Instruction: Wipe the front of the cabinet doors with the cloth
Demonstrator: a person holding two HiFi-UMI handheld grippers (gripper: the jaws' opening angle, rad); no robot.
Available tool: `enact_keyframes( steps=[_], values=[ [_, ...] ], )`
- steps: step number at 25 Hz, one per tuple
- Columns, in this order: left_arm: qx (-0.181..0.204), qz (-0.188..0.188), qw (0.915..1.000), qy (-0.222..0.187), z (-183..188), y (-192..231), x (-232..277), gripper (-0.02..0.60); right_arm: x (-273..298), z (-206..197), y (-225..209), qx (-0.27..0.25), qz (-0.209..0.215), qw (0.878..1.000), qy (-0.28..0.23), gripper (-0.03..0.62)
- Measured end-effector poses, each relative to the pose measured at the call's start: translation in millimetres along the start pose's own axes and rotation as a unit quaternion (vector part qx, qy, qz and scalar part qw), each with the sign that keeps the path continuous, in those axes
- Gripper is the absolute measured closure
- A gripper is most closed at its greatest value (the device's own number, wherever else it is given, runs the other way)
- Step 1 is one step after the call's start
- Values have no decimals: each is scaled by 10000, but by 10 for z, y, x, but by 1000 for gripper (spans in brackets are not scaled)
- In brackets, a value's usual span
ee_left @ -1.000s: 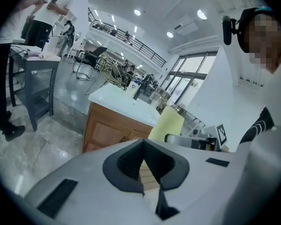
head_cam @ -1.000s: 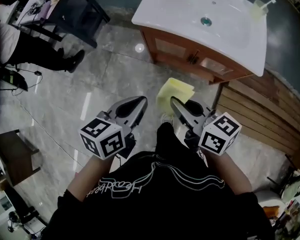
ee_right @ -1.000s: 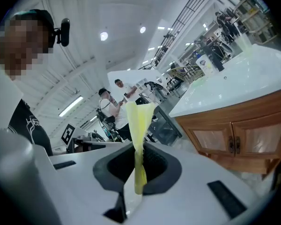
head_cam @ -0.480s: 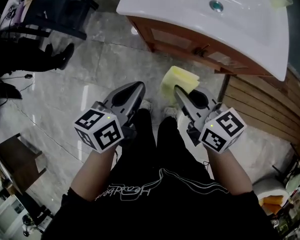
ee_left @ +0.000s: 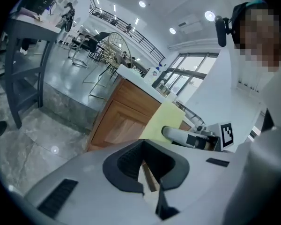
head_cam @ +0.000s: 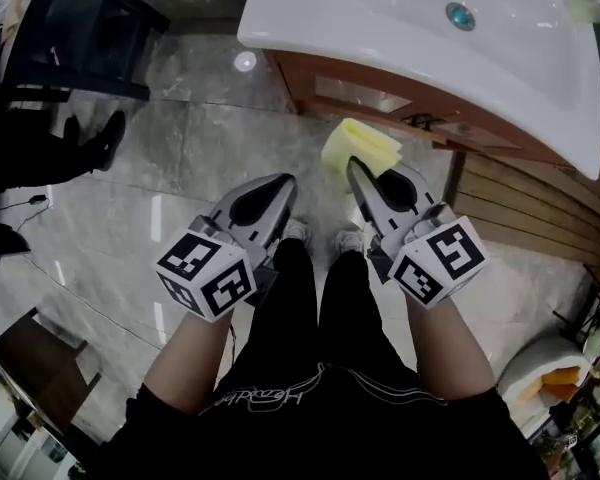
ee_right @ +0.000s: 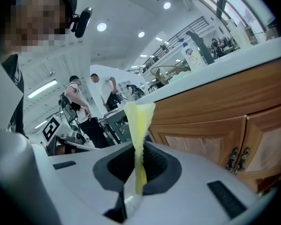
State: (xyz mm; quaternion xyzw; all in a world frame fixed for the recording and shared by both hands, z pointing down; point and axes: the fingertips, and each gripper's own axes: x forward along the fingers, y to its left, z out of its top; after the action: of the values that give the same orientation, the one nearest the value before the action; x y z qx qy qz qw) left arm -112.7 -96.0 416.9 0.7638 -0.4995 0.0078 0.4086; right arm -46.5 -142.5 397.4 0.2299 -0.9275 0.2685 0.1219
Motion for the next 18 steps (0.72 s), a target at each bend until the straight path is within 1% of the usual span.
enact_keyframes(
  steps=[5,9,12,16,18],
  values=[
    [-42,-32,10000,-3,126,401,-42,575,510,73,41,-451,-284,9985,-146,553],
    [36,-117,9998,125,140,527,-103,575,814,43,18,-432,-394,9978,-301,553],
    [37,-150,9996,229,95,617,-166,575,1007,-50,-9,-539,-510,9967,-328,553],
    [-54,-284,9988,391,-43,672,-164,575,1150,-162,-165,-749,-1042,9912,-331,553],
    [-90,-343,9984,433,-84,687,-168,575,1219,-225,-219,-749,-1218,9893,-289,553]
  ],
)
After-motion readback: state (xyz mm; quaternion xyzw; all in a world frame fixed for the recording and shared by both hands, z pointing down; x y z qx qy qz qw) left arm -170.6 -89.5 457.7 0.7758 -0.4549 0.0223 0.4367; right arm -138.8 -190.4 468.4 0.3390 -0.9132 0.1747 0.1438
